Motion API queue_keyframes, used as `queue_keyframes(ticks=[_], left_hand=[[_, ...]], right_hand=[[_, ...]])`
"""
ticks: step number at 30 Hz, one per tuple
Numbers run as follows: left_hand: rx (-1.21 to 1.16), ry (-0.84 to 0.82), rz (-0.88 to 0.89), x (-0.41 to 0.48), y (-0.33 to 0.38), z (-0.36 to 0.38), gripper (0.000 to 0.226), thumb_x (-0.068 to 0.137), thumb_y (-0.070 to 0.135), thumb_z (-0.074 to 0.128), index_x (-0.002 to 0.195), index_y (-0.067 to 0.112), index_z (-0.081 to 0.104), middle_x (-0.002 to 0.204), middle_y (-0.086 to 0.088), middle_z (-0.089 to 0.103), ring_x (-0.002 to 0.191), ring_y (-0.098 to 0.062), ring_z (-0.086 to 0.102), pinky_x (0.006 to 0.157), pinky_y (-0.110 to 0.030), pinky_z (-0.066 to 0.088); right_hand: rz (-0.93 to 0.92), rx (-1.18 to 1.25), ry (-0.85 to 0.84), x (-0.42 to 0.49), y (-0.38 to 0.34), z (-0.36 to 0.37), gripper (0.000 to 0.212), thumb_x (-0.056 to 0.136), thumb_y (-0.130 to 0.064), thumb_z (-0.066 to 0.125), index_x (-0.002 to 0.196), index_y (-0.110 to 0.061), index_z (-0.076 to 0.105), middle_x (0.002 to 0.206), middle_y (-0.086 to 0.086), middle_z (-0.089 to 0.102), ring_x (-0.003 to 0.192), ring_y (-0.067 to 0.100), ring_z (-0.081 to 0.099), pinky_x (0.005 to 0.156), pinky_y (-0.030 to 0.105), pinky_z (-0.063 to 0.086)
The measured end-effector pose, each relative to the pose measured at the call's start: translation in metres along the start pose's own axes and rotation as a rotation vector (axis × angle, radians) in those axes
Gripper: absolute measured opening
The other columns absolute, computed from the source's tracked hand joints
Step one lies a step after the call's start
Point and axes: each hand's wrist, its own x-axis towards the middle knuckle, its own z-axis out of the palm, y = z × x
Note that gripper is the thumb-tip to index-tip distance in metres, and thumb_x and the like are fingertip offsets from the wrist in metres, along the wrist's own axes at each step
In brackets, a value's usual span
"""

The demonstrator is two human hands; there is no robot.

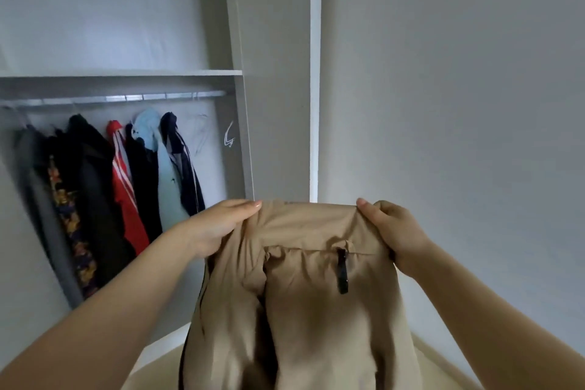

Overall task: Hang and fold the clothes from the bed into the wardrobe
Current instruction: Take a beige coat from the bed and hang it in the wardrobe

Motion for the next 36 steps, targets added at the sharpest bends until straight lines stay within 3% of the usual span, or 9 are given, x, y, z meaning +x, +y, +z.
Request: queue_keyframes(ticks=[6, 12, 16, 19, 24, 28, 31, 34, 36], left_hand=[[-0.124, 0.114, -0.025, 0.011, -0.005, -0.055, 0.025, 0.093, 0.027, 0.052, 0.103, 0.01, 0.067, 0.09, -0.01, 0.071, 0.075, -0.018, 0.068, 0.059, -0.024, 0.056], [-0.229, 0.255, 0.05, 0.031, -0.005, -0.091, 0.023, 0.093, 0.027, 0.053, 0.09, 0.01, 0.068, 0.075, -0.006, 0.071, 0.068, -0.016, 0.066, 0.062, -0.025, 0.053], [-0.179, 0.363, 0.122, 0.063, 0.005, -0.107, 0.024, 0.094, 0.024, 0.053, 0.076, 0.01, 0.061, 0.064, -0.005, 0.064, 0.055, -0.012, 0.061, 0.052, -0.019, 0.05], [-0.19, 0.441, 0.125, 0.087, 0.008, -0.12, 0.029, 0.095, 0.023, 0.052, 0.069, 0.011, 0.054, 0.061, -0.004, 0.053, 0.053, -0.014, 0.052, 0.05, -0.021, 0.045], [-0.105, 0.499, 0.159, 0.135, 0.029, -0.153, 0.028, 0.094, 0.021, 0.052, 0.067, 0.011, 0.052, 0.059, -0.002, 0.053, 0.052, -0.01, 0.051, 0.048, -0.019, 0.044], [-0.007, 0.577, 0.196, 0.168, 0.041, -0.175, 0.027, 0.092, 0.021, 0.055, 0.067, 0.011, 0.058, 0.059, 0.001, 0.058, 0.053, -0.007, 0.054, 0.05, -0.018, 0.046], [0.197, 0.741, 0.235, 0.184, 0.041, -0.198, 0.02, 0.09, 0.026, 0.057, 0.075, 0.017, 0.064, 0.074, 0.005, 0.062, 0.07, -0.007, 0.057, 0.064, -0.018, 0.046], [0.314, 0.773, 0.196, 0.191, 0.026, -0.217, 0.003, 0.088, 0.031, 0.06, 0.089, 0.033, 0.062, 0.091, 0.015, 0.061, 0.08, 0.002, 0.057, 0.061, -0.007, 0.044], [0.403, 0.743, 0.128, 0.2, 0.008, -0.229, 0.037, 0.085, 0.033, 0.064, 0.118, 0.036, 0.047, 0.117, 0.017, 0.045, 0.102, 0.001, 0.049, 0.079, -0.009, 0.044]], right_hand=[[-0.063, -0.198, -0.013, 0.046, 0.011, 0.077, 0.039, 0.085, -0.033, 0.065, 0.058, -0.014, 0.044, 0.056, -0.002, 0.046, 0.052, 0.012, 0.041, 0.037, 0.012, 0.031], [-0.208, -0.354, -0.241, 0.084, 0.019, 0.16, 0.019, 0.095, -0.023, 0.049, 0.077, -0.021, 0.055, 0.08, 0.001, 0.057, 0.078, 0.017, 0.054, 0.065, 0.024, 0.043], [-0.341, -0.17, -0.457, 0.103, 0.018, 0.211, 0.017, 0.094, -0.025, 0.049, 0.092, -0.026, 0.066, 0.114, -0.002, 0.057, 0.108, 0.007, 0.05, 0.097, 0.024, 0.04], [-0.29, -0.171, -0.82, 0.121, 0.023, 0.232, 0.016, 0.091, -0.032, 0.055, 0.105, -0.029, 0.062, 0.108, -0.003, 0.065, 0.102, 0.01, 0.06, 0.088, 0.02, 0.049], [-0.333, -0.171, -0.962, 0.183, 0.013, 0.266, 0.019, 0.091, -0.033, 0.056, 0.104, -0.021, 0.06, 0.096, -0.005, 0.064, 0.083, -0.001, 0.06, 0.075, 0.016, 0.051], [-0.394, -0.085, -0.957, 0.233, 0.01, 0.294, 0.019, 0.095, -0.027, 0.051, 0.095, -0.01, 0.061, 0.091, 0.005, 0.066, 0.08, 0.008, 0.059, 0.075, 0.028, 0.052], [-0.414, 0.005, -0.824, 0.264, 0.009, 0.316, 0.029, 0.096, -0.026, 0.049, 0.067, -0.02, 0.049, 0.06, -0.013, 0.051, 0.056, -0.001, 0.046, 0.053, 0.012, 0.041], [-0.389, 0.107, -0.761, 0.29, 0.007, 0.337, 0.032, 0.097, -0.023, 0.046, 0.066, -0.026, 0.054, 0.063, -0.015, 0.053, 0.059, -0.001, 0.049, 0.058, 0.011, 0.042], [-0.403, 0.115, -0.734, 0.303, 0.003, 0.349, 0.027, 0.097, -0.021, 0.045, 0.073, -0.022, 0.056, 0.071, -0.009, 0.057, 0.067, 0.003, 0.051, 0.067, 0.018, 0.045]])
